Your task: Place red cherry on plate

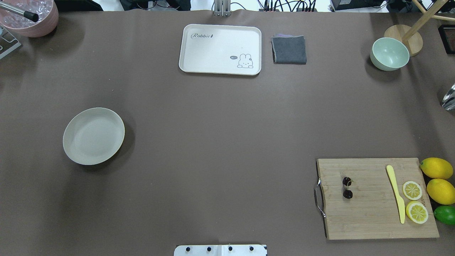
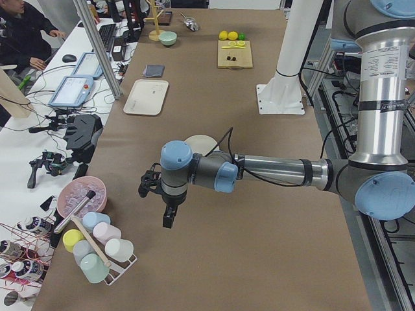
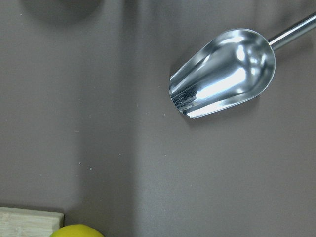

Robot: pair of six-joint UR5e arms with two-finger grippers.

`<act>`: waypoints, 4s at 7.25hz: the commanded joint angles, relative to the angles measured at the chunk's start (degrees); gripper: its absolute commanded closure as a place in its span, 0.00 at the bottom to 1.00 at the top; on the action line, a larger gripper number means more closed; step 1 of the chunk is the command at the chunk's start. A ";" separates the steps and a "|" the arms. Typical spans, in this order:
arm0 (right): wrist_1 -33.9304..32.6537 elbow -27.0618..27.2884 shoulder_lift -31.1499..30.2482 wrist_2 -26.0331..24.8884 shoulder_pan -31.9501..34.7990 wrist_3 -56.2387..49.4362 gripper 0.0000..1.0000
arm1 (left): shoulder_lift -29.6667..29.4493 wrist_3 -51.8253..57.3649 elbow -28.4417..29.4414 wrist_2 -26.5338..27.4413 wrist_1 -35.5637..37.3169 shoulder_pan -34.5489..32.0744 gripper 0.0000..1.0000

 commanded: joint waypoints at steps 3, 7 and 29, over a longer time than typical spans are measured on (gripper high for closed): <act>0.01 0.88 -0.47 0.40 0.18 0.36 0.00 | 0.13 -0.18 -0.03 -2.02 0.24 0.01 0.01; 0.00 0.97 -0.03 0.57 0.09 0.54 0.00 | 0.13 -0.18 0.06 -2.11 0.15 0.01 0.01; 0.00 0.79 0.41 2.51 0.18 0.98 0.00 | -4.79 -54.52 4.17 -0.37 -37.12 27.38 0.01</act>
